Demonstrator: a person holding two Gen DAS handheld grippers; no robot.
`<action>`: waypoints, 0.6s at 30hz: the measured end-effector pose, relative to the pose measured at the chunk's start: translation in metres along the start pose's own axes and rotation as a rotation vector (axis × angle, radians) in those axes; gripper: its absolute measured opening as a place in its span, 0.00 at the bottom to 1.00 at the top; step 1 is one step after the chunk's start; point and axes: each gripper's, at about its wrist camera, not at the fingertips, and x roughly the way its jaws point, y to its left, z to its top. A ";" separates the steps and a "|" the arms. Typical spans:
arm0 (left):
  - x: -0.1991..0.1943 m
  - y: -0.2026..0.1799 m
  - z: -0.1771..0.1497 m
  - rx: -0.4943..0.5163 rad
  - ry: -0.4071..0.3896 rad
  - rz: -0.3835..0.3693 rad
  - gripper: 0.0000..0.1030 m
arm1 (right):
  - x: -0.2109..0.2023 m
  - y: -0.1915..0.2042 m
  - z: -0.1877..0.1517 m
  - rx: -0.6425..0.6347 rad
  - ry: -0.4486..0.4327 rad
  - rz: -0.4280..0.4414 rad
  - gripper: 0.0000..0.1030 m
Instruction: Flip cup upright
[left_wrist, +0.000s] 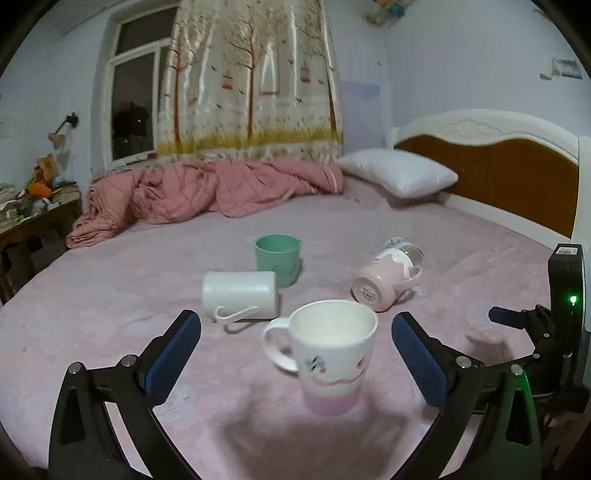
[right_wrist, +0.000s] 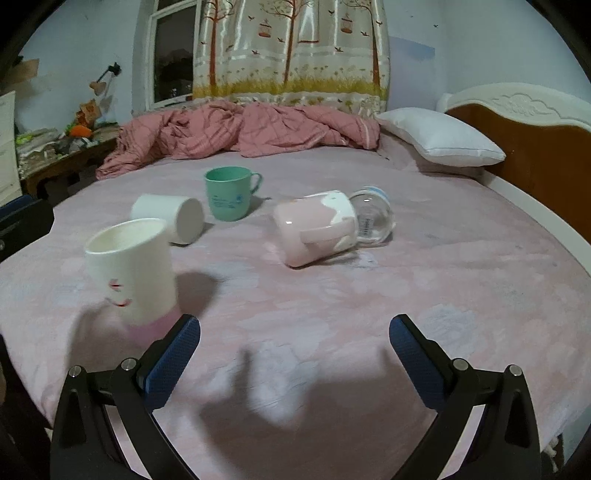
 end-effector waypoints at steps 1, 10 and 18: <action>-0.005 0.005 -0.004 -0.015 -0.011 0.003 1.00 | -0.003 0.002 -0.002 0.005 -0.003 0.012 1.00; -0.012 0.044 -0.036 -0.138 -0.014 -0.013 1.00 | -0.018 0.021 -0.019 -0.003 -0.050 0.052 1.00; -0.027 0.046 -0.048 -0.124 -0.115 0.060 1.00 | -0.016 0.033 -0.024 -0.049 -0.056 0.053 1.00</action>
